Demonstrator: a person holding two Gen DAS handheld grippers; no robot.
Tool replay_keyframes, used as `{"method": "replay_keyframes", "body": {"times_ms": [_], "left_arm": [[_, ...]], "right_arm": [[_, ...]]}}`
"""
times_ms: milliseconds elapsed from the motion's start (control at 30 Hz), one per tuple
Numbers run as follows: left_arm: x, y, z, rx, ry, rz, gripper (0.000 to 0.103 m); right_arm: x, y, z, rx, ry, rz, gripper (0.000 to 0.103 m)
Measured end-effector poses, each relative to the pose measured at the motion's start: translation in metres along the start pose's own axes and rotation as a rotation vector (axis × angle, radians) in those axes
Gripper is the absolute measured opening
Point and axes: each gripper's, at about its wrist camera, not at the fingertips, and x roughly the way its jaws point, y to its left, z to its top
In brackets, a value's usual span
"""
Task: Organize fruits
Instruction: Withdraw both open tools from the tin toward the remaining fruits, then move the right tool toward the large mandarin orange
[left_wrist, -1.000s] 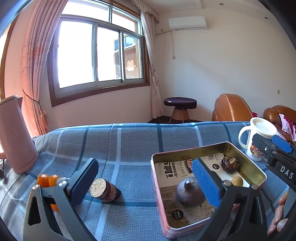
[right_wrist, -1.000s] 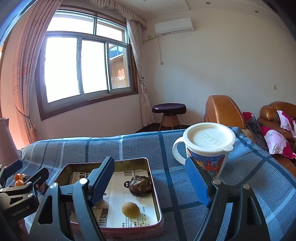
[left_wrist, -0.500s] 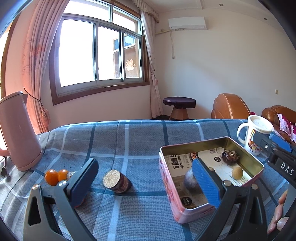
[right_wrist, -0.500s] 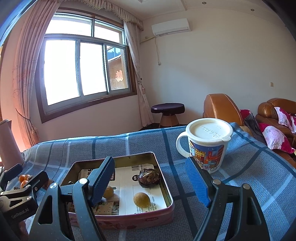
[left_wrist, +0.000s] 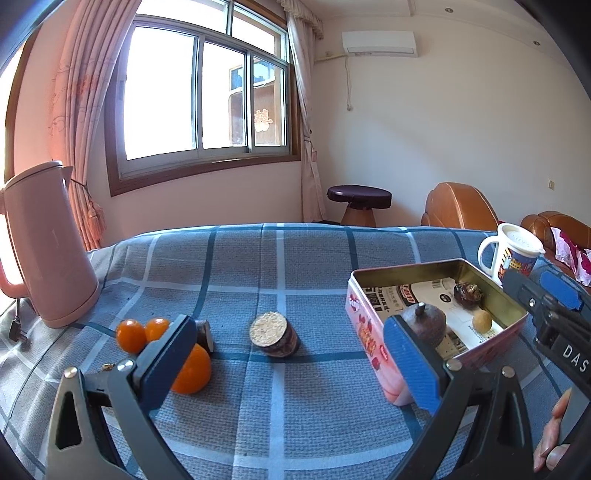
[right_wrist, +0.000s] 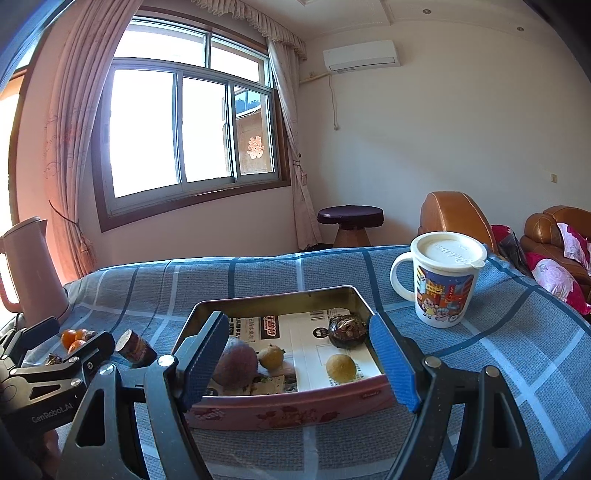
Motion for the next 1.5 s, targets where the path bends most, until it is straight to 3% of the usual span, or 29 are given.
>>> {"method": "replay_keyframes", "body": {"times_ms": [400,867,1200,1500], "left_arm": [[-0.005,0.047,-0.004,-0.017,0.01,0.028,0.103],[0.007,0.141,-0.008,-0.064,0.081,0.068,0.103],[0.018,0.221,-0.011,-0.16,0.154,0.17,0.103],[0.021,0.237,-0.012,-0.18,0.177,0.195,0.103]], "right_arm": [[-0.004,0.063,-0.008,-0.049,0.018,0.059,0.08],[0.012,0.147,-0.015,-0.131,0.094,0.181,0.08],[0.048,0.197,-0.025,-0.149,0.28,0.319,0.08],[0.089,0.237,-0.037,-0.167,0.454,0.385,0.08]]}}
